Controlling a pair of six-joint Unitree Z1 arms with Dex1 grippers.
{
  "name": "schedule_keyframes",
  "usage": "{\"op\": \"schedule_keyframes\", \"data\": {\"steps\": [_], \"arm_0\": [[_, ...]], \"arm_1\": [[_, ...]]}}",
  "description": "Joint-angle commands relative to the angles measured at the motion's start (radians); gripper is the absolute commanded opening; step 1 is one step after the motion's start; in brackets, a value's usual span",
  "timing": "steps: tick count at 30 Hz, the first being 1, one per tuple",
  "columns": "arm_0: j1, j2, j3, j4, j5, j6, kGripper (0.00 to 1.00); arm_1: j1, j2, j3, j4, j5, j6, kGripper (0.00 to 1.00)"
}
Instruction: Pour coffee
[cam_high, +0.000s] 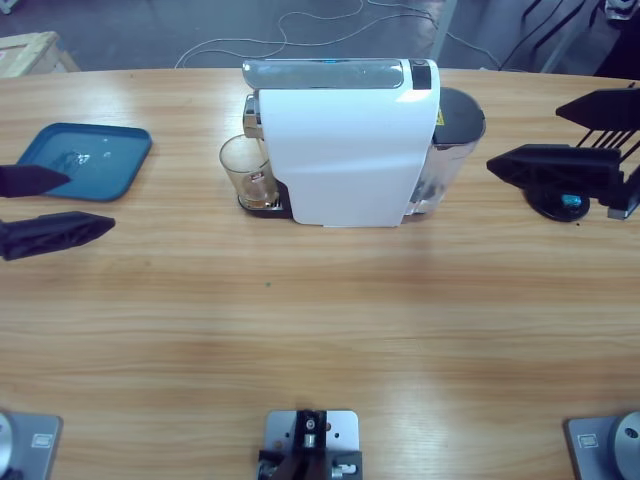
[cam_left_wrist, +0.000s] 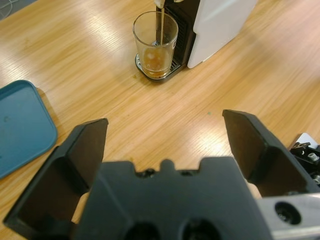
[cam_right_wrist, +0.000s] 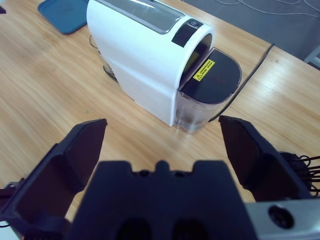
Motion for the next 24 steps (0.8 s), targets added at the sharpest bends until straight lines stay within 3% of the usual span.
{"op": "schedule_keyframes", "data": {"steps": [1,24], "arm_0": [[-0.007,0.043,0.026,0.017,-0.010,0.020,0.991],[-0.007,0.077,0.002,0.020,-0.020,0.032,0.991]], "arm_1": [[0.008,-0.007,0.049,-0.018,0.015,-0.012,1.000],[0.008,-0.030,0.091,-0.039,0.015,-0.012,1.000]]}}
